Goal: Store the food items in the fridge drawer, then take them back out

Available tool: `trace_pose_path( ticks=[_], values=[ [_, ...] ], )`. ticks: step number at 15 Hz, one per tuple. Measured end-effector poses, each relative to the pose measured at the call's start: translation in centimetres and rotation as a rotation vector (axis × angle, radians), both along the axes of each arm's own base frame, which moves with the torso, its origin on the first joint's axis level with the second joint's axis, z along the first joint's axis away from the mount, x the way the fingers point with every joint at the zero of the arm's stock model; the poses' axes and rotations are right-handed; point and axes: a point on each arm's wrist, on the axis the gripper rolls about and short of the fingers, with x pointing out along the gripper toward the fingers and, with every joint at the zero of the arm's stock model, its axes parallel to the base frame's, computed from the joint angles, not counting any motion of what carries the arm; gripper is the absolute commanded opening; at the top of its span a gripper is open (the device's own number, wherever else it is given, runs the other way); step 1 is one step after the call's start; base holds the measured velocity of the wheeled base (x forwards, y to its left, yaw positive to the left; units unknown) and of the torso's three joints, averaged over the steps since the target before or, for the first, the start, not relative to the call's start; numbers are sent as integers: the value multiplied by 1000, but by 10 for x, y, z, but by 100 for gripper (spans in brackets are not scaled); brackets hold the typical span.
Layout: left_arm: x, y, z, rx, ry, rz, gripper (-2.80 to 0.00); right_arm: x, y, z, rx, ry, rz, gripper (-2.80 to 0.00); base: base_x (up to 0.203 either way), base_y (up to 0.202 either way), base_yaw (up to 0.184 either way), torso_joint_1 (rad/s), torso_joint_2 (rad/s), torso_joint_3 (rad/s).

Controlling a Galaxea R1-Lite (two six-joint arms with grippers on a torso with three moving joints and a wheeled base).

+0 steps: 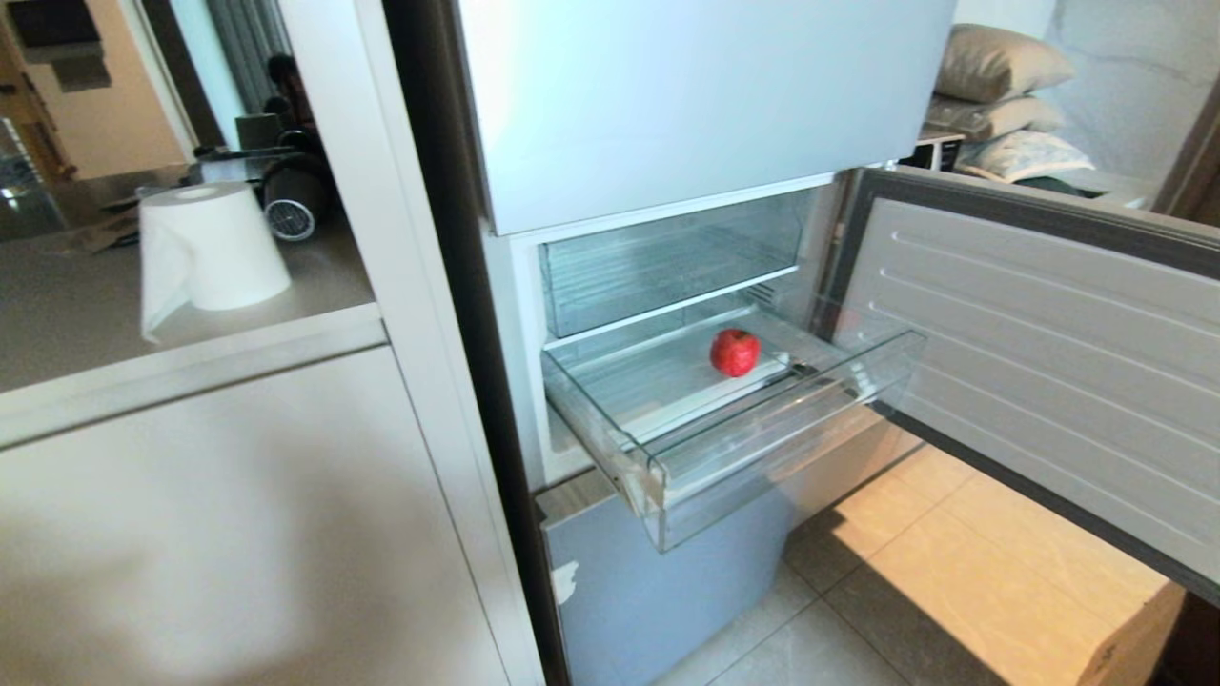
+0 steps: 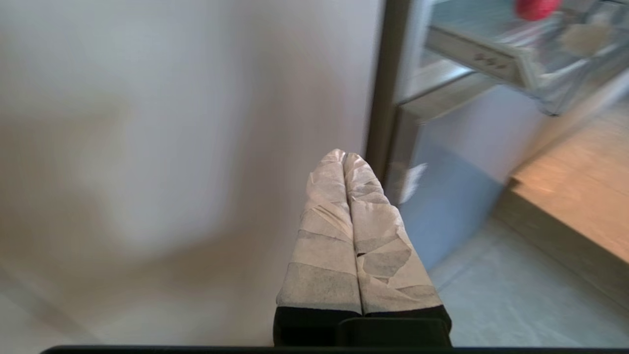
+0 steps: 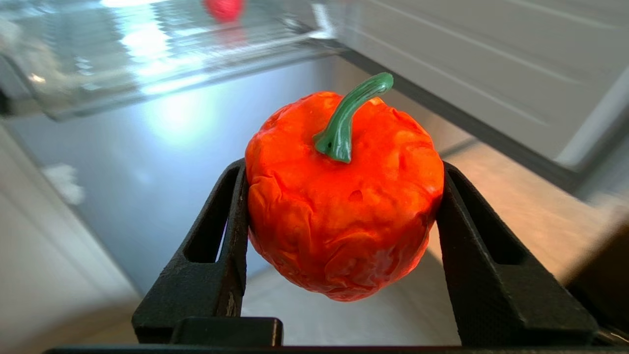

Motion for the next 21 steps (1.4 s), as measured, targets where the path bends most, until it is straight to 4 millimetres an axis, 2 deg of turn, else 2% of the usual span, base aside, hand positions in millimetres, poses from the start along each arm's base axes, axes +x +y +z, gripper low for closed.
trace_pose_path(
  ticks=[6, 9, 11, 13, 16, 18, 21],
  values=[
    [0, 0, 0, 0, 0, 0, -280, 0, 0, 0, -1, 0, 1, -280, -1, -10, 170, 2, 4, 1],
    [0, 0, 0, 0, 0, 1, -280, 3, 0, 1, -21, 29, 10, -280, 0, -1, 32, 0, 1, 1],
    [0, 0, 0, 0, 0, 1, -280, 10, 0, 12, -24, 35, 18, -280, 0, 0, 0, 0, 0, 0],
    [0, 0, 0, 0, 0, 0, -280, 25, 0, 36, -26, 34, 30, -280, 0, 0, 0, 0, 0, 0],
    [0, 0, 0, 0, 0, 0, -280, 68, 3, 75, -11, 89, 59, -280, 0, 0, 0, 0, 0, 0],
    [0, 0, 0, 0, 0, 0, -280, 110, 7, 100, 24, 137, 81, -280, 0, 0, 0, 0, 0, 0],
    [0, 0, 0, 0, 0, 0, -280, 189, 17, 138, 64, 160, 106, -280, 0, 0, 0, 0, 0, 0]
  ],
)
